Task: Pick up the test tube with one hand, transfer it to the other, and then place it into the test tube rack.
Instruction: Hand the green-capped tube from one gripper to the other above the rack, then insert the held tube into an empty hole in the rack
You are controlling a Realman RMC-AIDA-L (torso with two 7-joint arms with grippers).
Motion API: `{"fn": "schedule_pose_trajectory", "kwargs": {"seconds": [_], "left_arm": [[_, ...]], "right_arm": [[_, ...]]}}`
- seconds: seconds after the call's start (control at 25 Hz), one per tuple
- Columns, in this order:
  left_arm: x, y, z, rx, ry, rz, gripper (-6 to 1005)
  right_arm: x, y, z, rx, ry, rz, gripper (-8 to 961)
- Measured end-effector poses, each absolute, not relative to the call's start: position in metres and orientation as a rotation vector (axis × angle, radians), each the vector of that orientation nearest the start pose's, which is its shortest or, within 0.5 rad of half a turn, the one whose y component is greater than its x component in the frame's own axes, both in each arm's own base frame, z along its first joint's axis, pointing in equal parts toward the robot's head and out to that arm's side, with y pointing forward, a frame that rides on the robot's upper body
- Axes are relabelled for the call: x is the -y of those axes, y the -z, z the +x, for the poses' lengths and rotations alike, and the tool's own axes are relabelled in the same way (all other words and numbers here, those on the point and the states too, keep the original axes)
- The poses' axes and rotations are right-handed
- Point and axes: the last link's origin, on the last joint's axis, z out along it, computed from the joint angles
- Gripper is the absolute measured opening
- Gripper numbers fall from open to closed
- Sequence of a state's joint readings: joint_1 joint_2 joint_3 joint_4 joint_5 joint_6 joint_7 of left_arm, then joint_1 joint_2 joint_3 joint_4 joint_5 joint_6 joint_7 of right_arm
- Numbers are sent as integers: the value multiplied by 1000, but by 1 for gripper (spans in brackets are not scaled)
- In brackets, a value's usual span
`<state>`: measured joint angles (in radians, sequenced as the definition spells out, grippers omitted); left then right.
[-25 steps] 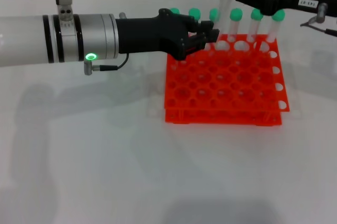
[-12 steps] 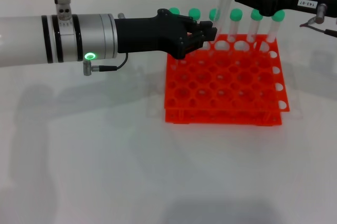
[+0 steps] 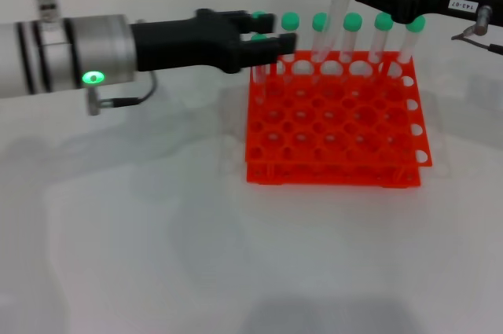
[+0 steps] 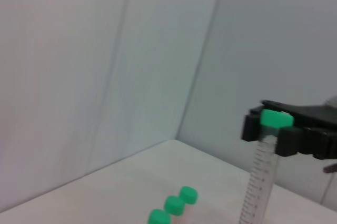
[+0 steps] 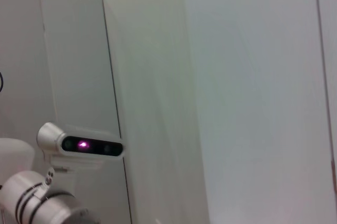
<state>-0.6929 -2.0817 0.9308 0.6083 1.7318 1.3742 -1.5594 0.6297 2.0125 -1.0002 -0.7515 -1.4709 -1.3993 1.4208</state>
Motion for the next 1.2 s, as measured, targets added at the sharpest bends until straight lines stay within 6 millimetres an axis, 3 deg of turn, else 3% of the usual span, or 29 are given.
{"fn": "schedule_pose_trajectory", "kwargs": {"seconds": [0.52, 0.84, 1.2], "left_arm": [[-352, -37, -214, 856, 862, -2617, 884], [-342, -58, -248, 942, 739, -2568, 886], [-335, -55, -272, 896, 475, -2627, 883]], "right_arm": [[-388, -35, 176, -353, -1015, -2561, 258], [-387, -28, 170, -336, -1032, -2565, 258], [-389, -12, 162, -333, -1014, -2573, 258]]}}
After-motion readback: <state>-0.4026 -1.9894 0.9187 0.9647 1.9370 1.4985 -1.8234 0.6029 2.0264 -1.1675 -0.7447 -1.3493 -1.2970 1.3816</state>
